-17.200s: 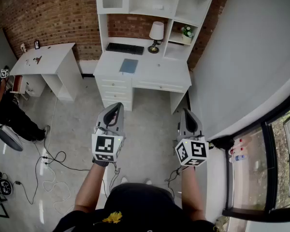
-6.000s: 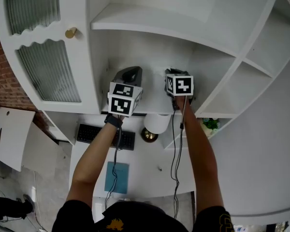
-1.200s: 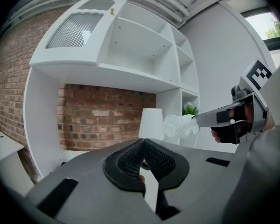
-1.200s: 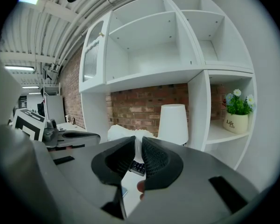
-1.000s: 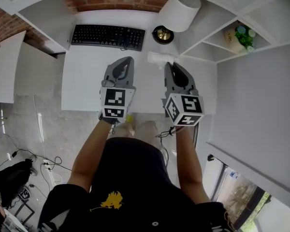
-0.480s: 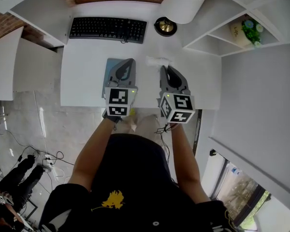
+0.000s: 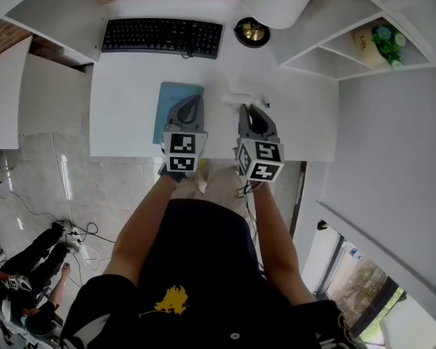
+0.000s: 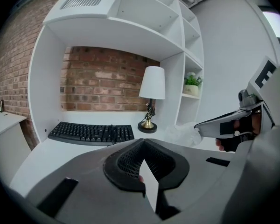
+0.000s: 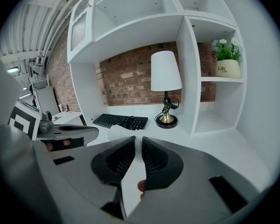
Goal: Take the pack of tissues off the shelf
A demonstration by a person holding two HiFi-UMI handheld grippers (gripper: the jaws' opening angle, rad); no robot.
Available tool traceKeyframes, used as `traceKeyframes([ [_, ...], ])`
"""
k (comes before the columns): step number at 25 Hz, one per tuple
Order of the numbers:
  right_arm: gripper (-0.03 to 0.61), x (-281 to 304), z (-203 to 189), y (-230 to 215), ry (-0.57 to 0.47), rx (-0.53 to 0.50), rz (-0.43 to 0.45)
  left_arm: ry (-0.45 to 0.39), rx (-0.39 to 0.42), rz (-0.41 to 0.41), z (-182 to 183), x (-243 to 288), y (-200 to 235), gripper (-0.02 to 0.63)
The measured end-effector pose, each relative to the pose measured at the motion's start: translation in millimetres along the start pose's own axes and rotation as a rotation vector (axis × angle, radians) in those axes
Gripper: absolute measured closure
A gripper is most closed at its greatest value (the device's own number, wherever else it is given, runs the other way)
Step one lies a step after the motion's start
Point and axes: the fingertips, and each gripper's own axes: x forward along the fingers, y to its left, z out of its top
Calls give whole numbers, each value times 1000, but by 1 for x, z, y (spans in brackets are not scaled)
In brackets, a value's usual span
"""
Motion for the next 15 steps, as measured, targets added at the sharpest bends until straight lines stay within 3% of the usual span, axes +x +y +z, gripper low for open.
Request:
traceKeyframes([
  [15,534,25,-62,-2,94,6,-19,89,0,-17,-45,11,-3,597],
])
